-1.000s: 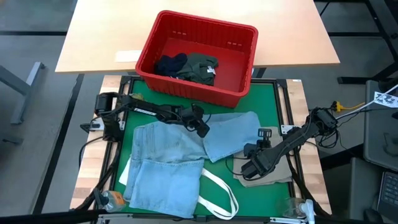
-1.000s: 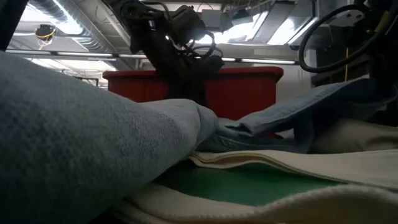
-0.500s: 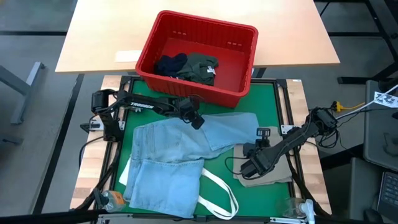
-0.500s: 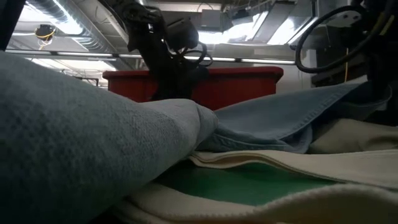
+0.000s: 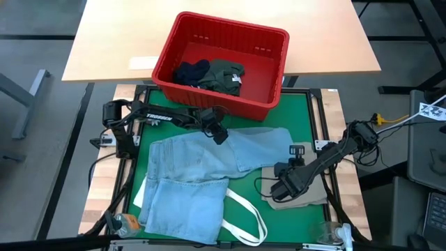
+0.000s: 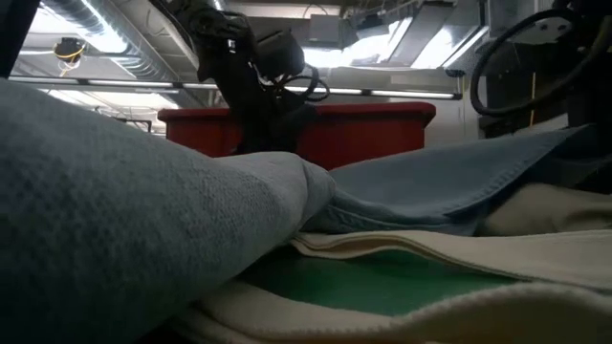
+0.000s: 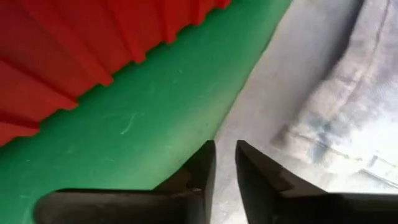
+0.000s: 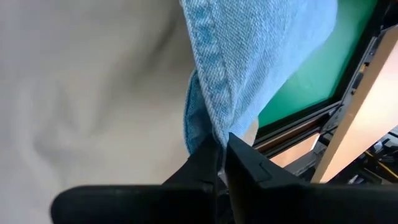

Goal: Fold Laundry from Bin
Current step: Fold the light blue pants

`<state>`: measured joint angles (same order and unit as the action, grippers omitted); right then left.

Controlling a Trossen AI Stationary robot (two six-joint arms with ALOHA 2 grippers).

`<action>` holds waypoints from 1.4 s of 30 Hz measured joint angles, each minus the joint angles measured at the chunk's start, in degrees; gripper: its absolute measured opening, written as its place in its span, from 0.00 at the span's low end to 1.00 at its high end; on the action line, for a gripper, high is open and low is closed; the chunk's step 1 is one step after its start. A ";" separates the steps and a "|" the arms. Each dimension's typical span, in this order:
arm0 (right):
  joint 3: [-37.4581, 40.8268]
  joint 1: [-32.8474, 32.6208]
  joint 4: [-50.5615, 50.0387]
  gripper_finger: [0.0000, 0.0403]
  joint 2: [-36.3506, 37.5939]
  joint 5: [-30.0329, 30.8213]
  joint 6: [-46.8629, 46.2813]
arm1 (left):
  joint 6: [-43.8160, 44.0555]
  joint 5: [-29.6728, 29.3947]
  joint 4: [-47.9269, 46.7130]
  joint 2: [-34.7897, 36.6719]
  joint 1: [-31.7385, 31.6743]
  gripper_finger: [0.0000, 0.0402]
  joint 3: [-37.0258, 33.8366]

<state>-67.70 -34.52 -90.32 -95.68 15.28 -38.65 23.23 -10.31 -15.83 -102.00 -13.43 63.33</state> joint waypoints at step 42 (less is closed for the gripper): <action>-0.02 0.04 0.32 0.06 0.02 -0.94 0.00 | -6.20 1.50 32.44 -11.04 22.04 0.28 0.11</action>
<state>-67.72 -34.48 -90.00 -95.66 14.34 -38.65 17.03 -8.81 16.61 -113.04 8.61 63.44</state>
